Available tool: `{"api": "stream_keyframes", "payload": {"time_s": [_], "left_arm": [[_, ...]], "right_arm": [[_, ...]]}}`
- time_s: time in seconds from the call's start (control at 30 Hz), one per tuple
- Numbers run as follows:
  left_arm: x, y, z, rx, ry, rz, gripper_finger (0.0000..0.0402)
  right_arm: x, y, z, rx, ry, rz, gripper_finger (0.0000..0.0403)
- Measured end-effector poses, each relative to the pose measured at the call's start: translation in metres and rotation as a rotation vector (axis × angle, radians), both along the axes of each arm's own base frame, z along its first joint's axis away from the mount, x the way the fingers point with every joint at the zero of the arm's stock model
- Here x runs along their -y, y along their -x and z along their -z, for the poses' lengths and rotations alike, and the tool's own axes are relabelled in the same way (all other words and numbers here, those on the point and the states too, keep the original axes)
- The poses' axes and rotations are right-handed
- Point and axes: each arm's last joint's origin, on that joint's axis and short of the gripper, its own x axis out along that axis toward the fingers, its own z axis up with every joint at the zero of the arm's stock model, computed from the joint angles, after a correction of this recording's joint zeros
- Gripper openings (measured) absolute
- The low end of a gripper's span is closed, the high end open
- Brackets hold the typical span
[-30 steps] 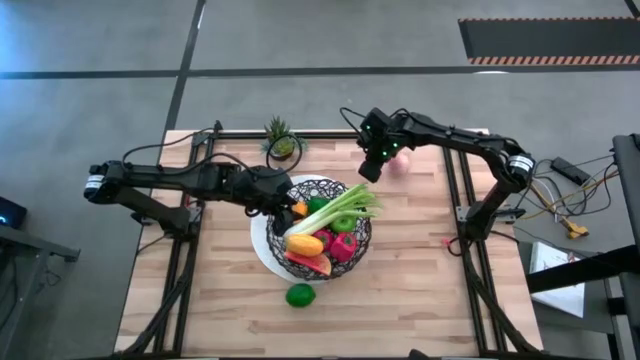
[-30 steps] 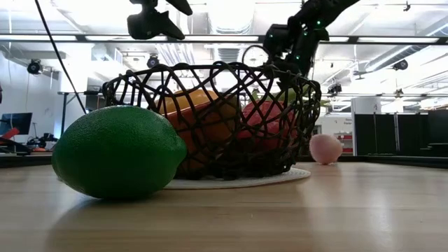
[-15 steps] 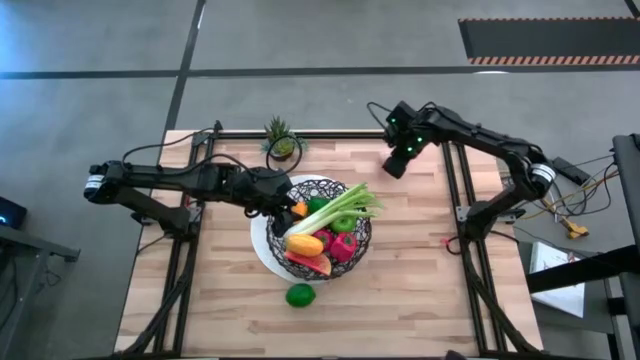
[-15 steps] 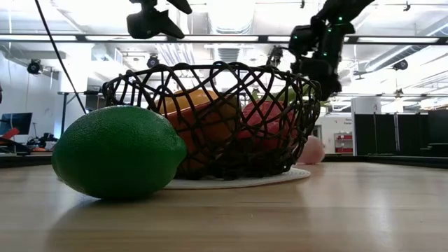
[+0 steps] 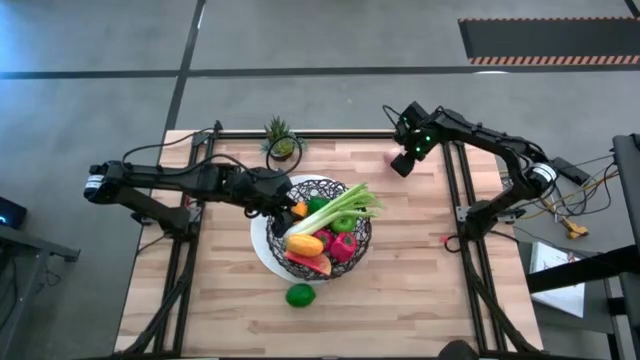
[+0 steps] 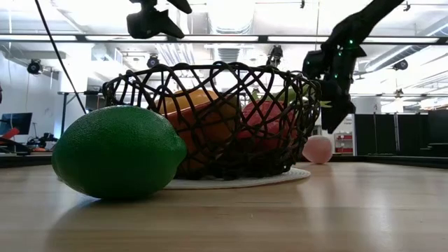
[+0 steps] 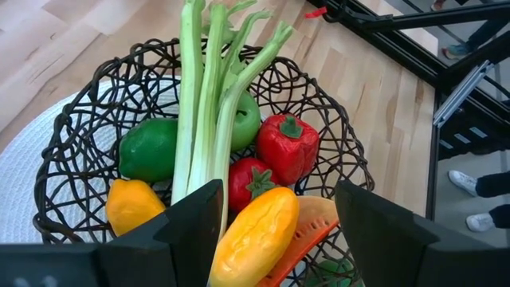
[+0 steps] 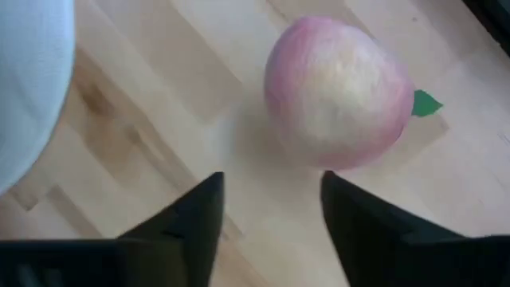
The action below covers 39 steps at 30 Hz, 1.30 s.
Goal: Build produce basket
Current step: Put the pink peach into the wire basket
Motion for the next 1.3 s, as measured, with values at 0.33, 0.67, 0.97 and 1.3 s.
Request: {"api": "stream_keyframes", "payload": {"time_s": [0.33, 0.67, 0.97, 1.3], "left_arm": [[0.000, 0.000, 0.000, 0.001, 0.004, 0.003, 0.0226], [0.002, 0.000, 0.000, 0.000, 0.033, 0.033, 0.0226], [0.002, 0.000, 0.000, 0.000, 0.044, 0.046, 0.0226], [0.002, 0.000, 0.000, 0.000, 0.061, 0.031, 0.0226]], "right_arm": [[0.004, -0.003, -0.008, 0.011, 0.078, -0.126, 0.0341], [0.026, -0.024, -0.004, -0.017, 0.190, -0.361, 0.0369], [0.047, -0.048, 0.011, -0.109, 0.142, -0.551, 0.0370], [0.050, -0.054, 0.039, -0.220, 0.115, -0.651, 0.0368]]}}
